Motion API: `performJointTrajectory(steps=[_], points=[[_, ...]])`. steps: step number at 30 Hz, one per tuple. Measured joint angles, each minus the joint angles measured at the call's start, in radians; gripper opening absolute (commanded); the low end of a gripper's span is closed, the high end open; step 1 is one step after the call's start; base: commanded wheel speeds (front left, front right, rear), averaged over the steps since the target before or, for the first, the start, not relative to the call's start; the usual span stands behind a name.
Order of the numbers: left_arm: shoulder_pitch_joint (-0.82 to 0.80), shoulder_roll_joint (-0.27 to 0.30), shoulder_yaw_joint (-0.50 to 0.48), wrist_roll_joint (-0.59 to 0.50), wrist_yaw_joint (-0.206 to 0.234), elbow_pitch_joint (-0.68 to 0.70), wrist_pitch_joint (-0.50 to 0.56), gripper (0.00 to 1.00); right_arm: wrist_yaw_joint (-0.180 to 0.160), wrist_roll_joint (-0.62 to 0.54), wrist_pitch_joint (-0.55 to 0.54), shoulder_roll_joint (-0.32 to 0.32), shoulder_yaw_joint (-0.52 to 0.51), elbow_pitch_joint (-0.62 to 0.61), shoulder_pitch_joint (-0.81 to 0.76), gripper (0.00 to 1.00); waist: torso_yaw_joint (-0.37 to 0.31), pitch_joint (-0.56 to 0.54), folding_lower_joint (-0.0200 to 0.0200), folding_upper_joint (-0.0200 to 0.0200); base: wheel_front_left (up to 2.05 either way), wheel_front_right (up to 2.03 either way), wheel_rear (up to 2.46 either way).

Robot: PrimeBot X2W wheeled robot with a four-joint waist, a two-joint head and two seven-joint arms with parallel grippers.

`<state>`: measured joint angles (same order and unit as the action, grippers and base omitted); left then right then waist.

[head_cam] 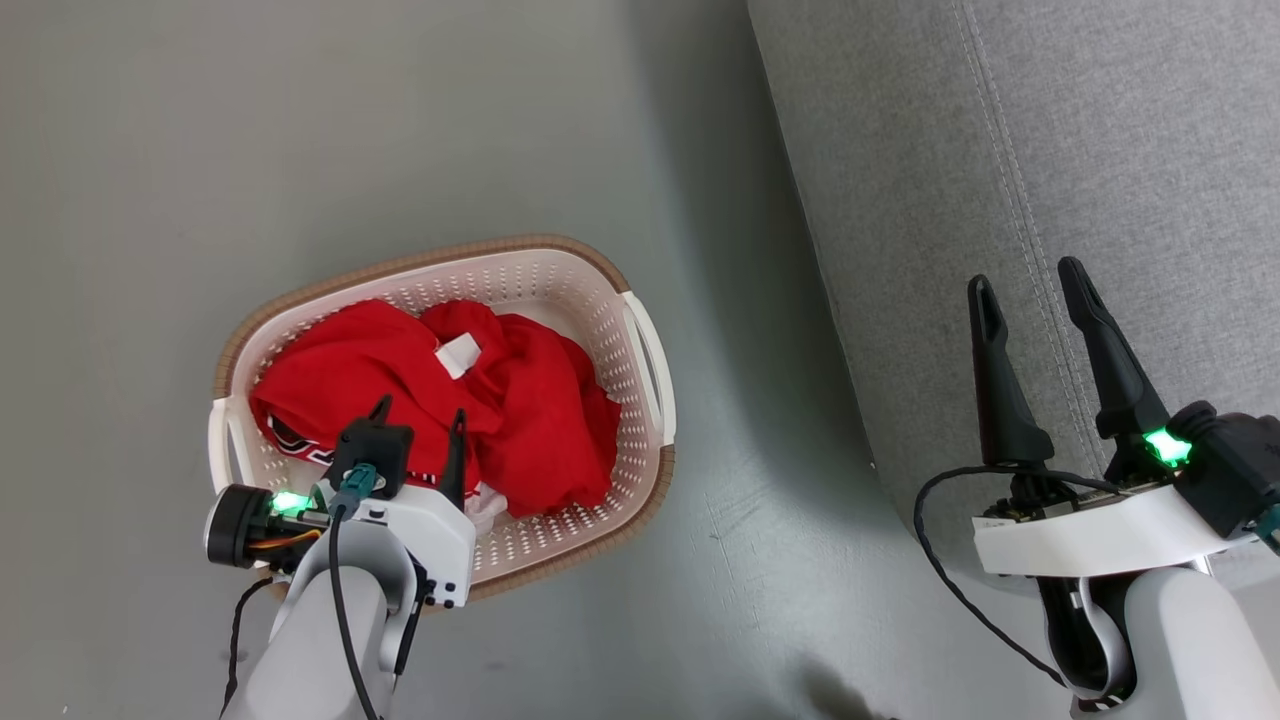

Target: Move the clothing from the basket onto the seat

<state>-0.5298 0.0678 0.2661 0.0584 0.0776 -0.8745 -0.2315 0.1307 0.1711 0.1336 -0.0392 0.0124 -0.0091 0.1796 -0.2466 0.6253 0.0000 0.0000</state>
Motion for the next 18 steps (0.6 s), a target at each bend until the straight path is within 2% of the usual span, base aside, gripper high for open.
performJointTrajectory(steps=[18], points=[[-0.108, 0.002, -0.075, 0.059, 0.012, -0.111, 0.065, 1.00, 0.000, 0.036, 0.040, 0.000, 0.031, 0.049, 0.052, 1.00, -0.059, 0.097, 0.0000, 0.0000, 0.00, 0.00, 0.00]])
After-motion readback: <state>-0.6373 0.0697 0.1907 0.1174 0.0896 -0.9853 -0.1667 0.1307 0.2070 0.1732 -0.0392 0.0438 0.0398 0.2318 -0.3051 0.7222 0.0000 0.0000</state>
